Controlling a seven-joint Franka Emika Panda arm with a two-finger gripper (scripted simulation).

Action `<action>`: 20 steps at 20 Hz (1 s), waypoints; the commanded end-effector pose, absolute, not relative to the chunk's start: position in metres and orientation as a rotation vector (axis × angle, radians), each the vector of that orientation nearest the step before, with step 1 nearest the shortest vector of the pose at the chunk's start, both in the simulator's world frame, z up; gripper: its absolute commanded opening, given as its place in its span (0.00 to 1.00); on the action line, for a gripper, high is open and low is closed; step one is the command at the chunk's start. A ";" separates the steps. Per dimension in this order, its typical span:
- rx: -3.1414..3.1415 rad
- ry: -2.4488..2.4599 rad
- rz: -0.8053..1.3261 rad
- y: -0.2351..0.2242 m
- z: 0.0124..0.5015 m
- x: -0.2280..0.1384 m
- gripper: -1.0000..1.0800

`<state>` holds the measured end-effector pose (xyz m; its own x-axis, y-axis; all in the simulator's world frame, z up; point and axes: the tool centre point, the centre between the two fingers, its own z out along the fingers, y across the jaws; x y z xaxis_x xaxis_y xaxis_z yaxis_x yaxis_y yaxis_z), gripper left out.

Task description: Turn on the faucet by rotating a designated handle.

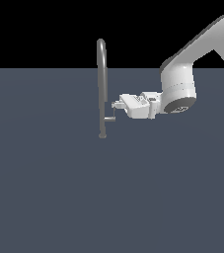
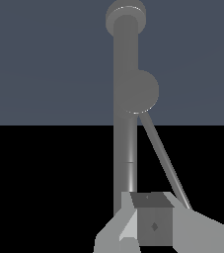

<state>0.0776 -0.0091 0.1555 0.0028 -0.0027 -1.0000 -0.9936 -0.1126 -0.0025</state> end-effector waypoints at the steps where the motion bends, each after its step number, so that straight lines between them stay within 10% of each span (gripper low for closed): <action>1: -1.296 1.152 1.298 -0.010 0.154 0.068 0.00; 20: -1.297 1.148 1.293 -0.014 0.126 0.033 0.00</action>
